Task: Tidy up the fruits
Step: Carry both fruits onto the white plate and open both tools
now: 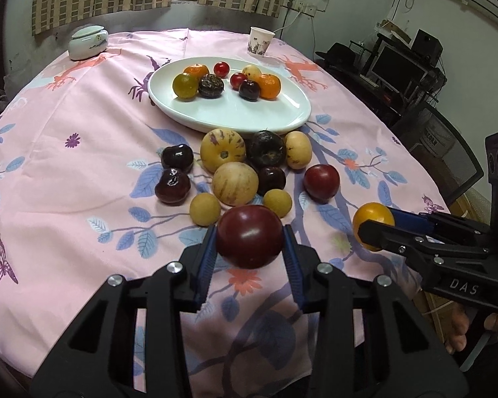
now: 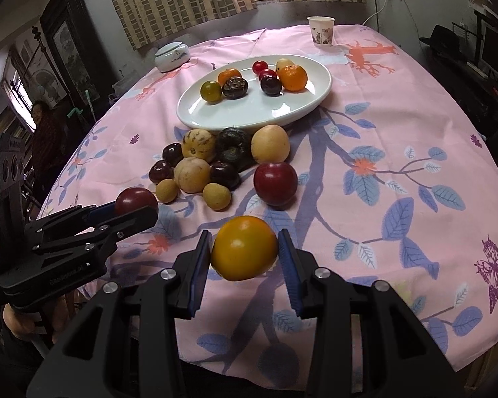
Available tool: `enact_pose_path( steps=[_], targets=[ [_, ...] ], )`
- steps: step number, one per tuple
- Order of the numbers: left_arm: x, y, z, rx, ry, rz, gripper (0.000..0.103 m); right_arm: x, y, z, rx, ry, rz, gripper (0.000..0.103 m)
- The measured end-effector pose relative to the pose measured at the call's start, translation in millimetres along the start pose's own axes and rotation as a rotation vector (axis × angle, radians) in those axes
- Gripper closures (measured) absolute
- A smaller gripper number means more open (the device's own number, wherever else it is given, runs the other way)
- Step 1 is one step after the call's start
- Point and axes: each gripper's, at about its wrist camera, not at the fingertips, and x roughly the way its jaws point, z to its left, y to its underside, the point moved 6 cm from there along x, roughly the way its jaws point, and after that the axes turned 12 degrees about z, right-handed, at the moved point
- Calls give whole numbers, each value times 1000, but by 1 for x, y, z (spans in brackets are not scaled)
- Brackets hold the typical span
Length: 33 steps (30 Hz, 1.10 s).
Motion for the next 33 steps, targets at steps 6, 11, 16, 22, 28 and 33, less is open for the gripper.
enact_pose_path(
  steps=[6,11,16,22,28,33],
  targets=[
    [-10,-1,8,-10,0,-20,64,1,-2,10,-21,-7,-5,62],
    [-17,-13,17,-25,0,-36,64,5,-8,12,-28,-20,0,62],
    [-18,-37,26,-24,-12,-39,64,9,-28,17,-60,-28,8,62],
    [-17,-108,46,-20,-65,-72,64,16,-90,21,-128,-3,0,62],
    [22,-192,81,-87,-70,-15,64,53,-166,14,-141,53,34,62],
    [64,-224,90,-91,-101,52,64,87,-201,8,-131,70,59,62]
  ],
)
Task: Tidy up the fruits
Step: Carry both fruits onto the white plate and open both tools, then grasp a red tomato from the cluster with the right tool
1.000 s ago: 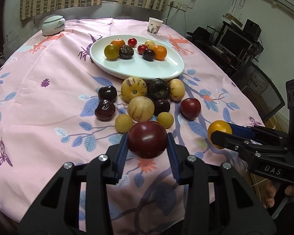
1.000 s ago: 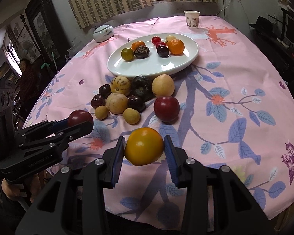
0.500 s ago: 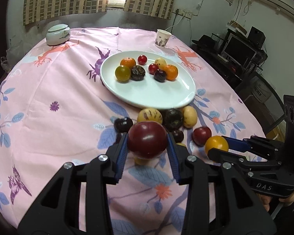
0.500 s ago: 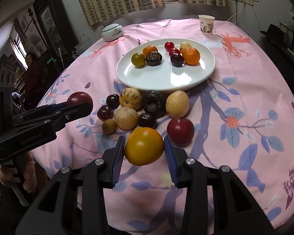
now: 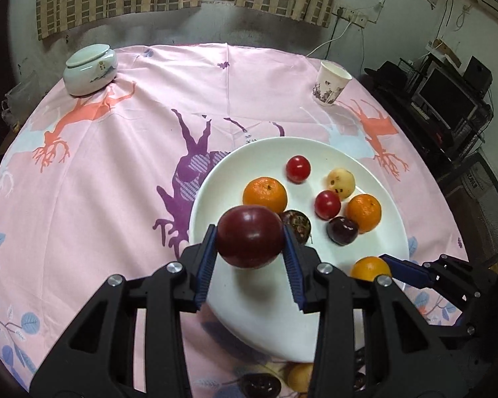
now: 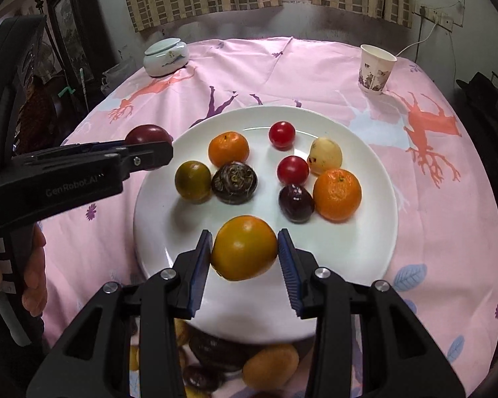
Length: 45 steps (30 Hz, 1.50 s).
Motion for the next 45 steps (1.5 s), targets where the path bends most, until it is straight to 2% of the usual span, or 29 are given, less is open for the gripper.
enact_pose_path(
  steps=[10,11,13,17,19,23,28,29,31,33,36,40,42,45],
  targets=[
    [29,-22,0,15,-22,38,63,26,-27,-10,13,26,-12,61],
    [29,-24,-1,23,-26,41,62,25,-29,-10,10,32,-22,51],
    [24,-27,-6,34,-33,21,60,18,-29,-11,8,67,-45,40],
    [0,-25,-20,74,-29,-26,54,-5,-15,-7,-41,125,-62,40],
    [-15,-19,-25,88,-18,-50,52,-16,-1,-7,-49,126,-50,40],
    [-47,9,-31,106,5,-92,51,-39,40,-11,-17,86,-32,40],
    [-76,70,-31,82,41,-129,51,-71,96,-19,89,35,-94,39],
    [-79,85,-32,76,46,-131,48,-75,107,-20,105,21,-101,39],
    [-83,114,-34,73,41,-141,36,-81,125,-20,134,4,-104,39],
    [-81,141,-36,78,16,-139,34,-82,140,-18,143,3,-94,39],
    [-73,177,-37,86,10,-96,34,-84,155,-15,140,12,-85,39],
    [-65,207,-33,71,21,-51,32,-86,166,-10,136,10,-82,39],
    [-66,215,-30,67,15,-52,21,-85,169,-6,128,16,-77,39],
    [-71,219,-26,58,10,-63,15,-81,172,-2,116,17,-62,39]
  ],
)
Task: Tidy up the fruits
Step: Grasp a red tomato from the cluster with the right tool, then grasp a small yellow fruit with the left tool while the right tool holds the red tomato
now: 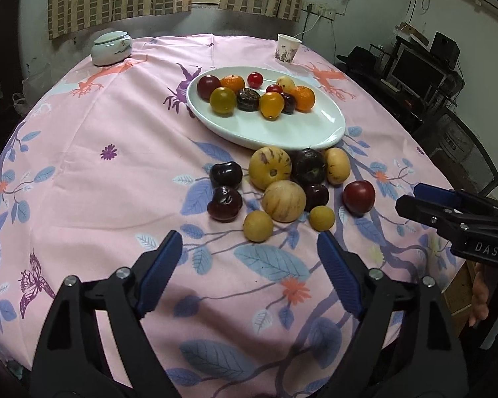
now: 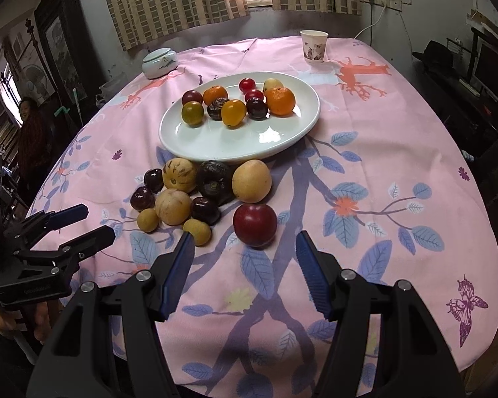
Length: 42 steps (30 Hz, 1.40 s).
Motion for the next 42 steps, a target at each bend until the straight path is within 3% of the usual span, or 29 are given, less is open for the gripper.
enact_pose_path(
  steps=[4,9,16,18,19,23,28,31,34,37,42],
  targets=[
    [0,3,3,-6,0,2,13,13,1,3,-13,19,20,39],
    [6,5,8,-20,-1,25,13,43,-10,-5,-20,110,21,39],
    [7,5,15,-41,1,26,13,60,-18,-9,2,59,42,39],
    [8,6,14,-42,4,28,13,66,-20,-9,-4,60,49,46],
    [8,6,14,-39,3,28,13,70,-20,-9,-6,62,60,61],
    [14,5,11,-29,-13,38,13,70,-18,-5,-16,65,68,63],
    [26,5,5,-21,-17,62,14,45,-7,-5,8,1,35,63],
    [32,3,-2,-20,3,70,18,33,0,-12,36,-19,27,63],
    [45,0,-9,-3,-14,83,28,26,10,-20,77,-68,28,63],
    [62,-2,-11,-5,-22,114,49,21,19,-26,99,-93,25,63],
    [66,-11,-15,0,-72,79,59,12,26,-35,119,-102,10,62]
  ],
)
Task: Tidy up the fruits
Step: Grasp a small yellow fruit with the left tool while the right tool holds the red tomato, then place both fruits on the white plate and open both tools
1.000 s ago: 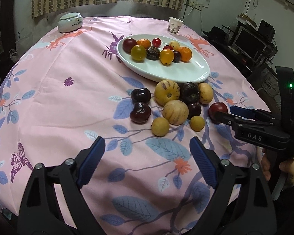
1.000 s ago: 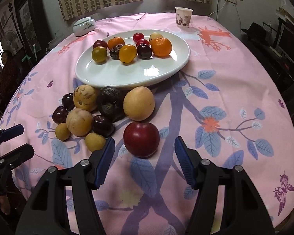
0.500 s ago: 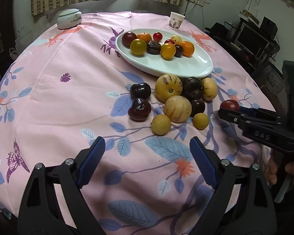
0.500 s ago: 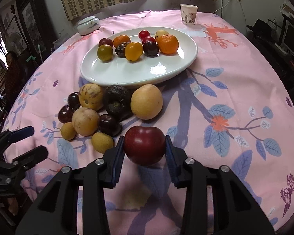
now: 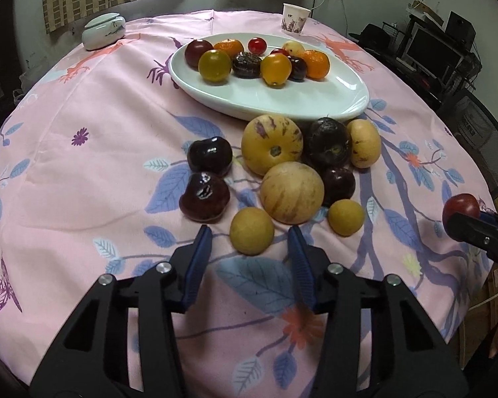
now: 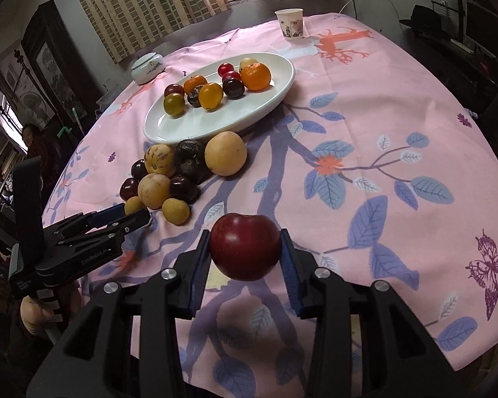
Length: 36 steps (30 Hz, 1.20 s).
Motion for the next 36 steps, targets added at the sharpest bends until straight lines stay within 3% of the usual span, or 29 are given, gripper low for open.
enact_pose_path(
  steps=[1,2,3,25,31,36],
  targets=[
    [1,-1,0,-5,-4,-2,61,-1,0,-1,1,-3,-2,62],
    [0,-1,1,-12,1,-5,75,-2,0,-1,2,-5,-3,62],
    [-1,0,1,-20,17,-3,78,-3,1,-1,1,-5,-4,62],
    [-67,13,12,-16,127,-103,78,-1,-2,39,-78,-12,-8,62],
    [-71,-11,19,-9,108,-111,78,6,-16,39,-94,-19,13,62],
    [-67,-68,18,25,65,-106,77,8,-54,40,-126,-15,10,62]
  ],
)
